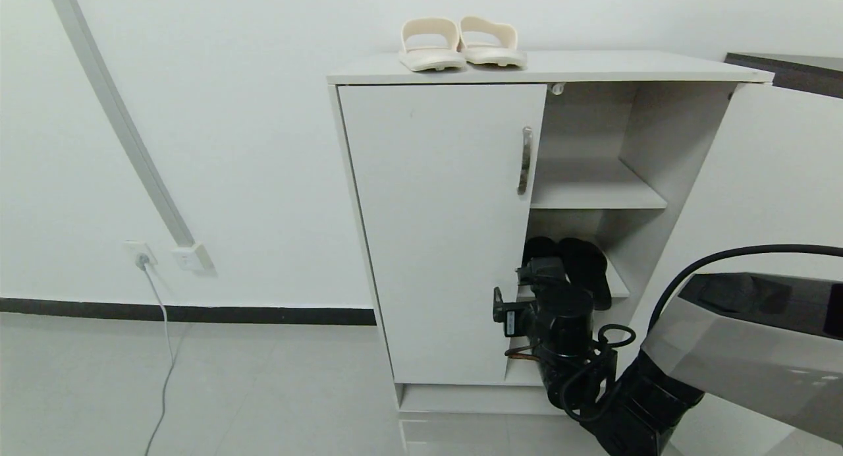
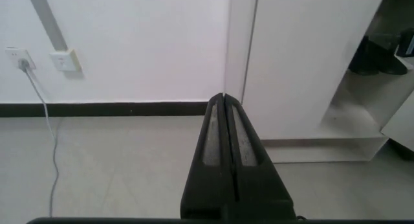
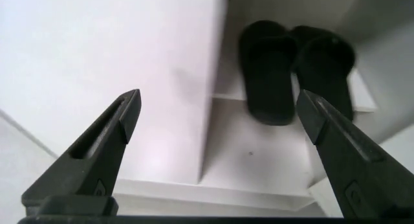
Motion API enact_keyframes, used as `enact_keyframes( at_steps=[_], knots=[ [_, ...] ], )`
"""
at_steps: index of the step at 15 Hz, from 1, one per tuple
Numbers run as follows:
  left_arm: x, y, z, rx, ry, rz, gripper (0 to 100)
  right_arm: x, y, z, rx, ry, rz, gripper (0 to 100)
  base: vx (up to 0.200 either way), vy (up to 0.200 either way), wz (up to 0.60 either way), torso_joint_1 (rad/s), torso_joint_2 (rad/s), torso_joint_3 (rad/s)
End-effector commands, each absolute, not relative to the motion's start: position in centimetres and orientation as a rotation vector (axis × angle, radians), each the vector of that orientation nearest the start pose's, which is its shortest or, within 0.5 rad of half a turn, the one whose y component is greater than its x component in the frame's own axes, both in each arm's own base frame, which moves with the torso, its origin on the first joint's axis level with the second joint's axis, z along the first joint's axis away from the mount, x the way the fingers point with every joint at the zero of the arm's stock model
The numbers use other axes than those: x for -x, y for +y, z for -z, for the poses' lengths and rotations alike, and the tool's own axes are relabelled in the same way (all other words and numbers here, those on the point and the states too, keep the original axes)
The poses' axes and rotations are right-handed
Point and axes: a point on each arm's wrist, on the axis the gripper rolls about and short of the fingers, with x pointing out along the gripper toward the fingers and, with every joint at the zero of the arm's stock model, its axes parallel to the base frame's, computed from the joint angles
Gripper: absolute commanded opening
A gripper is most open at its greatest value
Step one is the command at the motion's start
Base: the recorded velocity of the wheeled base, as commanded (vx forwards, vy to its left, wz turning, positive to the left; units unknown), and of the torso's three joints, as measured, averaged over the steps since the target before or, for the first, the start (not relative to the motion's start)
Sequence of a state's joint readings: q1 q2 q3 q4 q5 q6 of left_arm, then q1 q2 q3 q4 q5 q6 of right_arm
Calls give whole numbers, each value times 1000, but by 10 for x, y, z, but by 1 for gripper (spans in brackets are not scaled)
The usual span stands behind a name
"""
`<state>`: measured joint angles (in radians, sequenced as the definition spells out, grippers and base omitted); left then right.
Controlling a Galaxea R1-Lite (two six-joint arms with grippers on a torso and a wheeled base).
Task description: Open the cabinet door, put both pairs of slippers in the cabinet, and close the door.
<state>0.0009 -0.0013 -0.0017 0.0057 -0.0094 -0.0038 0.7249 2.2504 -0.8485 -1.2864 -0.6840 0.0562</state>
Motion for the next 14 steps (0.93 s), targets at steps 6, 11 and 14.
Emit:
enact_keyframes(
  at_steps=[6, 11, 14],
  knots=[
    [23, 0, -75, 6, 5, 6, 0, -297, 241, -60, 12, 73, -49, 100, 0, 67, 0, 3, 1, 1],
    [23, 0, -75, 6, 5, 6, 0, -291, 237, -60, 44, 41, -124, 100, 0, 0, 0, 0, 0, 0],
    [23, 0, -75, 6, 3, 6, 0, -293, 240, -53, 48, 40, -137, 100, 0, 0, 0, 0, 0, 0]
  ],
)
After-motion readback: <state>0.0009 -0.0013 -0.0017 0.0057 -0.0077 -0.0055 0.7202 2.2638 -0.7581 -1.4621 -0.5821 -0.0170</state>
